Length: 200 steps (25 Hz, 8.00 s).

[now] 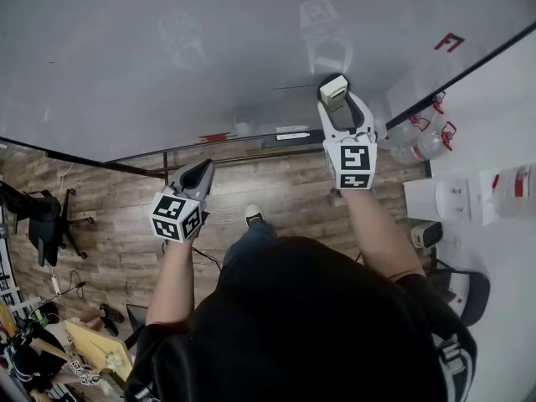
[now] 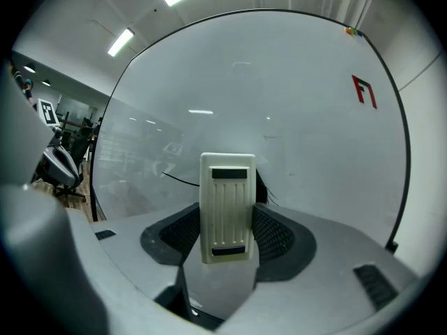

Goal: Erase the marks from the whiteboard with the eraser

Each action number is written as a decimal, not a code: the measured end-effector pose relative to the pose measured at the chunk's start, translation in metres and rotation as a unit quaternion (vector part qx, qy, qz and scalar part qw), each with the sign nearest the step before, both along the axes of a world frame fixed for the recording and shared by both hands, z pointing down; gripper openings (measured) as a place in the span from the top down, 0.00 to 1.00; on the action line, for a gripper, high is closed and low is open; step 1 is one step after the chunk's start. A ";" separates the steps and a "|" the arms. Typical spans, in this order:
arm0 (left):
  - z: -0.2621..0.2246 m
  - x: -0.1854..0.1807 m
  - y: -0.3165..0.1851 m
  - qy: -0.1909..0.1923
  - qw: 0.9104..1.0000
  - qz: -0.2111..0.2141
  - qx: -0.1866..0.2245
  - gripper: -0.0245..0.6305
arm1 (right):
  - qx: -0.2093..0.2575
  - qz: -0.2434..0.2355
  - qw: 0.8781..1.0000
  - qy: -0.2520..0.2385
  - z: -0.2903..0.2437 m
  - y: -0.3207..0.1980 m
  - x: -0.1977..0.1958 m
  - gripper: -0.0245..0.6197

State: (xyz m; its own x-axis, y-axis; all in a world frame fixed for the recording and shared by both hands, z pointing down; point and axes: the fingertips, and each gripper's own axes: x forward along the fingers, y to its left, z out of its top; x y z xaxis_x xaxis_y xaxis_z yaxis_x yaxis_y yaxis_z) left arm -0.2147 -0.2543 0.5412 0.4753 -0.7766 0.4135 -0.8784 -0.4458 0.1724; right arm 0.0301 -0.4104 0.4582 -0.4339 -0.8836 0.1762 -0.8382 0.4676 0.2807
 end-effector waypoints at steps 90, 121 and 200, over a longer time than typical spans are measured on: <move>-0.006 0.015 0.021 0.000 1.000 0.000 0.004 0.93 | 0.018 -0.020 0.994 0.110 0.004 0.007 -0.038 0.61; -0.002 0.019 0.019 -0.005 1.000 0.016 -0.003 0.93 | -0.010 0.044 0.997 0.058 0.004 -0.012 0.027 0.61; -0.024 0.062 0.073 -0.006 1.000 0.011 0.018 0.93 | -0.065 -0.089 0.988 0.104 0.015 0.080 -0.007 0.61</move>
